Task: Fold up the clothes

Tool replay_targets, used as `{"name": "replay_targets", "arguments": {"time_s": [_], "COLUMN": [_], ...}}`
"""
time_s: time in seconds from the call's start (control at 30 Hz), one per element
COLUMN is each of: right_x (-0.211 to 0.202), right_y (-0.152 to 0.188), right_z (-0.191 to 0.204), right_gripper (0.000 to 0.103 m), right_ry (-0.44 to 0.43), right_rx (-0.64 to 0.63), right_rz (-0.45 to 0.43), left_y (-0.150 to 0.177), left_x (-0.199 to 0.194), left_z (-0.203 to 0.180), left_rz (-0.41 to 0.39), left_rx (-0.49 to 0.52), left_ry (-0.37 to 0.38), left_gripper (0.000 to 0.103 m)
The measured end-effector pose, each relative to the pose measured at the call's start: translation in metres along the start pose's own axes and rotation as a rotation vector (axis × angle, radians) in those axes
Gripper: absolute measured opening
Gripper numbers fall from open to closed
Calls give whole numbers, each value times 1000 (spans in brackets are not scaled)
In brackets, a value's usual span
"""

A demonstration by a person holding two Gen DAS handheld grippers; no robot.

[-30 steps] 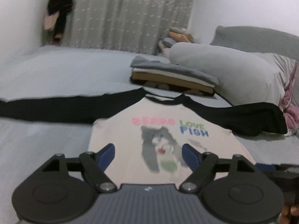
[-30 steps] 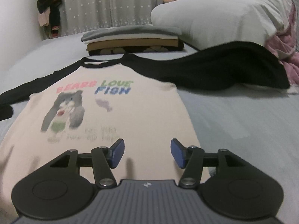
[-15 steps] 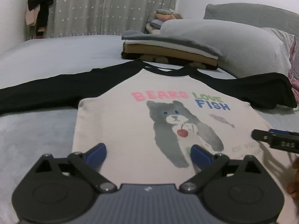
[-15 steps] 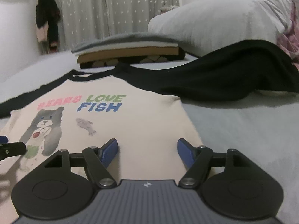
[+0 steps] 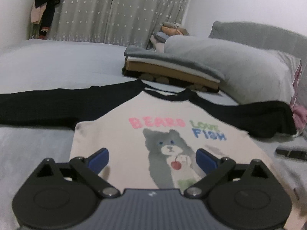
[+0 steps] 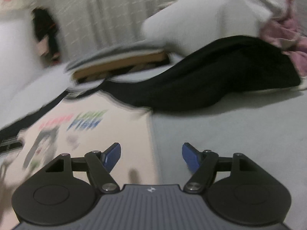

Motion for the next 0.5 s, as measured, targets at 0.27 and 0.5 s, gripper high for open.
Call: {"name": "replay_targets", "arguments": {"time_s": [0.27,0.5], "right_x": [22,42], "right_y": [-60,-76], "right_z": [-56,-82], "right_gripper": [74,74], "right_ry": [127,173], "right_rx": [144,297], "right_rz": [-98,-124], "left_y": [9,15], "left_x": [8,5], "left_z": [-1,-6], "left_rz": [49,96], "left_rx": [21,74], "left_ry": [-8,-23], "left_gripper": [98,98]}}
Point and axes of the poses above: each gripper's, at about its wrist camera, not at the fingertips, and x roughly the way its jaws point, z to its left, y to its underside, the point moved 9 cm from there along x, roughly the way its jaws point, and after that the axes turned 13 degrees about x, right-handed, at the moved point
